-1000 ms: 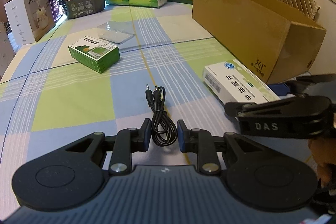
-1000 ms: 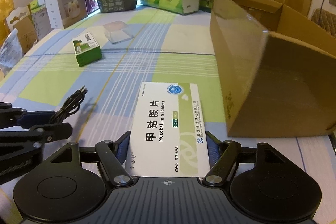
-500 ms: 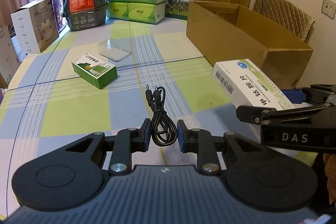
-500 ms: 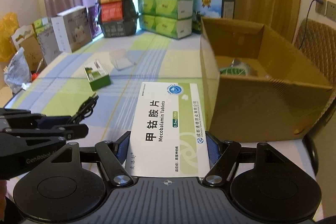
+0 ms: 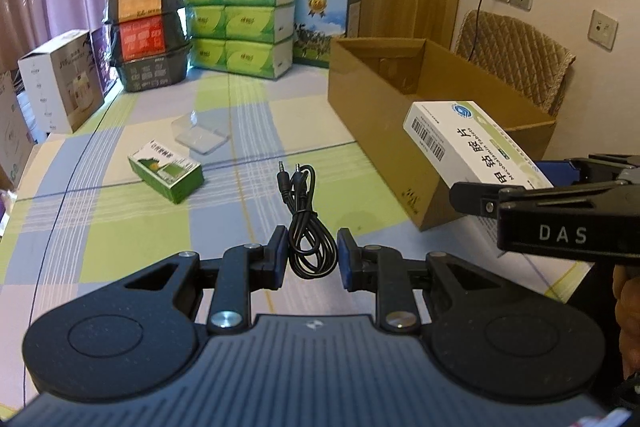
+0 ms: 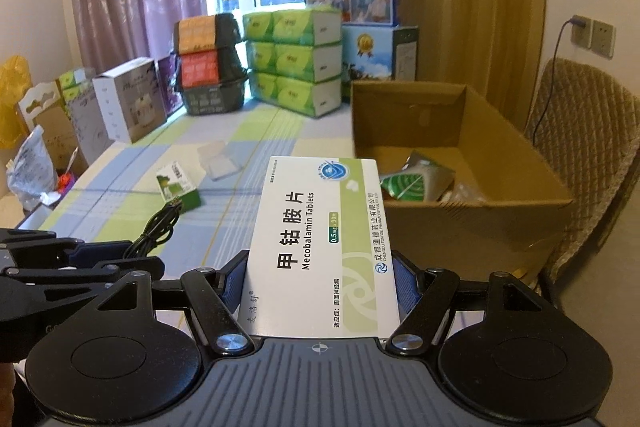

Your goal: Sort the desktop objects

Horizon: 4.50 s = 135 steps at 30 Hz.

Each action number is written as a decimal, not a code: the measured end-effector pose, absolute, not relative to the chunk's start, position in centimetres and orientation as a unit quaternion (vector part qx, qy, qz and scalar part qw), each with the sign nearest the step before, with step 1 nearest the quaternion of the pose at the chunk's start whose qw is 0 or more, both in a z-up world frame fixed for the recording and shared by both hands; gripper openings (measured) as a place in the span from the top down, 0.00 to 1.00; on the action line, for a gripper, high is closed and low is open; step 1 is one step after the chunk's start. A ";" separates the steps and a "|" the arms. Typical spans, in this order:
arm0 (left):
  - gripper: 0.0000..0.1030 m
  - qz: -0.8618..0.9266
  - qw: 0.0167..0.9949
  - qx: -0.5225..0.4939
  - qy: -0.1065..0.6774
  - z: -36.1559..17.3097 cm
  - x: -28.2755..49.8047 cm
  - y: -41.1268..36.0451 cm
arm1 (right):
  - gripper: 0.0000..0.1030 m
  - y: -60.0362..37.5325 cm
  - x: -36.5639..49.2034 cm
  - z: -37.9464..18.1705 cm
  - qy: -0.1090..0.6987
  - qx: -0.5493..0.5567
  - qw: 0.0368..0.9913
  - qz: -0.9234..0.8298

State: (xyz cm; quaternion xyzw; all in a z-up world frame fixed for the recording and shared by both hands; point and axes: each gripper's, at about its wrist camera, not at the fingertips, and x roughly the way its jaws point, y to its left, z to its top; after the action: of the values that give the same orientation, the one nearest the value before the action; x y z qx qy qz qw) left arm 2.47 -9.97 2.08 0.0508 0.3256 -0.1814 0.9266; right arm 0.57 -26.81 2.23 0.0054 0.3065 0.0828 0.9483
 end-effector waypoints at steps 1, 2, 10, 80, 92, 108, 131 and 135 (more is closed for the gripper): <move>0.80 -0.183 0.927 0.051 0.324 2.3 2.4 -10.2 | 0.34 -27.1 0.5 2.5 0.304 0.005 0.949 0.081; 0.80 -0.185 0.927 0.051 0.322 2.5 2.3 -10.4 | 0.34 -27.2 0.4 2.7 0.302 0.005 0.950 0.079; 0.80 -0.199 0.928 0.049 0.312 3.6 2.0 -11.7 | 0.34 -29.1 0.0 3.7 0.298 0.011 0.953 0.059; 0.77 -0.268 0.913 0.040 0.304 5.7 14.1 -25.2 | 0.34 -42.7 10.0 5.3 0.286 0.036 0.957 -0.023; 0.61 -0.228 0.920 0.008 0.319 5.2 12.8 -20.8 | 0.34 -41.3 11.5 5.1 0.296 0.047 0.954 -0.001; 0.12 -0.186 0.927 -0.011 0.326 5.1 10.7 -17.0 | 0.10 -41.2 8.8 4.7 0.292 0.075 0.953 0.007; 0.02 -0.122 0.935 -0.063 0.326 6.2 5.6 -7.9 | 0.02 -34.9 1.3 4.0 0.328 0.062 0.942 0.030; 0.02 -0.106 0.938 -0.076 0.321 6.3 4.9 -6.1 | 0.02 -33.5 1.1 4.1 0.336 0.058 0.939 0.046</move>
State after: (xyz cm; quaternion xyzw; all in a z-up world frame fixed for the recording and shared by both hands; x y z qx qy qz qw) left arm 4.87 -6.12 6.33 -0.0755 0.3215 -0.1059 0.9379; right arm 1.12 -33.50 4.13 0.0582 0.3356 0.0462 0.9391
